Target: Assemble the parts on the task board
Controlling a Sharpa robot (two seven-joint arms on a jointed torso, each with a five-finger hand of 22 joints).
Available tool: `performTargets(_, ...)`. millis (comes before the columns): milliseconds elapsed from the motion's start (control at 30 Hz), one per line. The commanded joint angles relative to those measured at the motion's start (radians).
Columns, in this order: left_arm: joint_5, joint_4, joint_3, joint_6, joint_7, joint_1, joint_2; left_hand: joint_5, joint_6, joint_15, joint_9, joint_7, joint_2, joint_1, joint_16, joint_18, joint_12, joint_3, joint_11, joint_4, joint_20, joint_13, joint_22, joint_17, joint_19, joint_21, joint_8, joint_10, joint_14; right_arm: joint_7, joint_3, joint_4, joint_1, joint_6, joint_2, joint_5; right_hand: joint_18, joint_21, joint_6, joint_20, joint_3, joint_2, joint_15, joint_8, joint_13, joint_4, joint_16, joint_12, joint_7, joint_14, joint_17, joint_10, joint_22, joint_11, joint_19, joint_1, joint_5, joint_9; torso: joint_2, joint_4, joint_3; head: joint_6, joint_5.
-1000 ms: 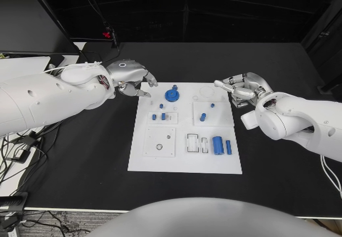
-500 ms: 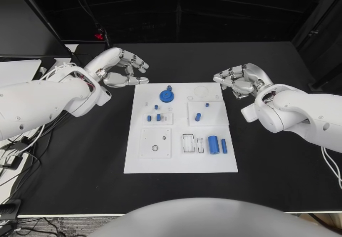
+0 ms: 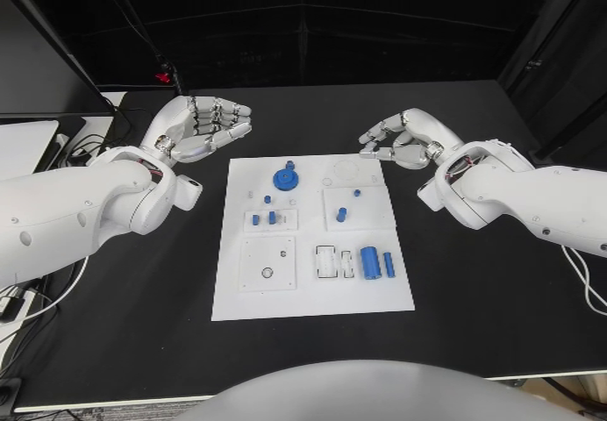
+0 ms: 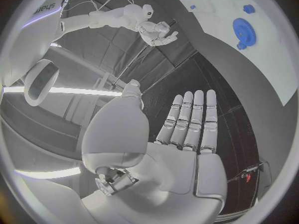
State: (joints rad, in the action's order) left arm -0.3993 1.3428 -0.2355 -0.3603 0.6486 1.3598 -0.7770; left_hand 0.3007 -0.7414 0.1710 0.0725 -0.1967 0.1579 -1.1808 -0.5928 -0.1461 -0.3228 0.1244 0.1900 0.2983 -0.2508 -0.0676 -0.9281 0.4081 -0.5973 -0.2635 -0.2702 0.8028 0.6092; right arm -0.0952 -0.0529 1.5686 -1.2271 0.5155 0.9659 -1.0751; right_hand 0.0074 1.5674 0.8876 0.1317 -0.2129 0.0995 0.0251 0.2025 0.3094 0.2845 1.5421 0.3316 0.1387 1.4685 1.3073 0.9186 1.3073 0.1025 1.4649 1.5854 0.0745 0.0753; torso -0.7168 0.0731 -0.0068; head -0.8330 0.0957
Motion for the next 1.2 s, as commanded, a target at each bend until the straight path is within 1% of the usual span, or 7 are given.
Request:
performTargets(33,0.139,0.004,0.0,0.06,0.074,-0.006,0.005,-0.019,0.028,0.015,-0.001,-0.044,0.0,0.02,0.017,0.01,-0.008,0.002,0.014,0.001,-0.016,-0.001,0.036,-0.027,0.036,0.047,-0.01,-0.037,-0.055,0.087,0.0,-0.011,-0.003,-0.101,-0.014,-0.304,-0.007,0.003,0.006,0.006,0.016,-0.005,0.0,-0.007,-0.054,0.003,0.003,-0.032,-0.018,0.094,0.225,0.007,0.263,-0.001,0.106,0.016,-0.023,-0.002,-0.002,-0.0016,-0.0011,0.006,0.011)
performTargets(100,0.156,0.004,0.0,0.07,0.084,-0.012,0.01,-0.037,0.045,0.025,-0.001,-0.051,-0.01,0.031,0.026,0.01,-0.01,-0.003,0.017,0.001,-0.025,-0.001,0.055,-0.041,0.055,0.071,-0.014,-0.06,-0.088,0.116,0.0,-0.019,-0.004,-0.139,-0.024,-0.375,-0.007,0.003,0.006,0.001,0.023,-0.01,-0.007,-0.011,-0.071,0.003,0.003,-0.042,-0.024,0.094,0.225,0.01,0.263,-0.005,0.106,0.021,-0.026,-0.003,-0.001,-0.0011,-0.0024,0.009,0.016)
performTargets(233,0.171,0.006,0.0,0.081,0.102,-0.021,0.017,-0.084,0.094,0.038,-0.001,-0.064,-0.019,0.059,0.029,0.009,-0.021,-0.012,0.03,0.0,-0.037,-0.003,0.094,-0.068,0.08,0.116,-0.026,-0.114,-0.141,0.154,0.0,-0.03,-0.004,-0.194,-0.042,-0.469,-0.007,0.003,0.002,-0.018,0.034,-0.024,-0.027,-0.022,-0.1,0.004,0.002,-0.061,-0.037,0.093,0.223,0.024,0.263,-0.014,0.106,0.03,-0.027,-0.006,-0.002,0.0003,-0.0012,0.013,0.024)
performTargets(367,0.178,0.011,0.0,0.089,0.111,-0.03,0.018,-0.093,0.139,0.046,0.002,-0.071,-0.017,0.066,0.014,0.011,-0.044,-0.013,0.04,0.001,-0.038,-0.006,0.126,-0.091,0.076,0.142,-0.052,-0.159,-0.176,0.183,0.0,-0.04,-0.003,-0.243,-0.06,-0.532,-0.007,0.003,0.001,-0.029,0.044,-0.035,-0.036,-0.032,-0.127,0.004,0.0,-0.079,-0.049,0.093,0.22,0.043,0.263,-0.019,0.106,0.035,-0.027,-0.008,-0.001,-0.0019,-0.0008,0.015,0.021)
performTargets(467,0.179,0.015,0.0,0.089,0.114,-0.033,0.016,-0.096,0.168,0.052,0.007,-0.077,-0.012,0.068,0.001,0.017,-0.07,-0.011,0.044,0.002,-0.039,-0.009,0.15,-0.107,0.077,0.163,-0.079,-0.187,-0.203,0.201,0.0,-0.042,-0.003,-0.273,-0.065,-0.571,-0.007,0.003,0.0,-0.031,0.048,-0.04,-0.036,-0.037,-0.138,0.004,0.0,-0.088,-0.053,0.093,0.219,0.05,0.263,-0.02,0.106,0.037,-0.027,-0.008,-0.001,0.001,-0.0006,0.012,0.022)
performTargets(633,0.18,0.021,0.001,0.084,0.116,-0.035,0.012,-0.1,0.2,0.057,0.011,-0.081,-0.013,0.072,-0.019,0.023,-0.104,-0.01,0.048,0.002,-0.038,-0.012,0.176,-0.126,0.076,0.184,-0.117,-0.216,-0.233,0.223,0.0,-0.046,-0.002,-0.301,-0.072,-0.621,-0.002,-0.012,0.009,-0.033,0.054,-0.05,-0.037,-0.04,-0.157,0.005,-0.012,-0.103,-0.057,0.089,0.2,0.057,0.256,-0.023,0.093,0.029,-0.027,-0.007,0.0,-0.0013,-0.001,0.013,0.02)
performTargets(1200,0.181,0.024,0.001,0.08,0.112,-0.036,0.005,-0.114,0.241,0.057,0.018,-0.083,-0.049,0.058,-0.071,0.02,-0.167,-0.035,0.05,0.0,-0.038,-0.014,0.206,-0.157,0.048,0.19,-0.185,-0.247,-0.244,0.251,-0.001,-0.059,0.0,-0.349,-0.096,-0.648,0.009,-0.049,0.04,-0.037,0.085,-0.065,-0.04,-0.052,-0.206,0.006,-0.02,-0.129,-0.052,0.087,0.187,0.115,0.238,-0.033,0.067,0.006,-0.028,-0.007,-0.001,-0.0029,0.0001,0.016,0.019)
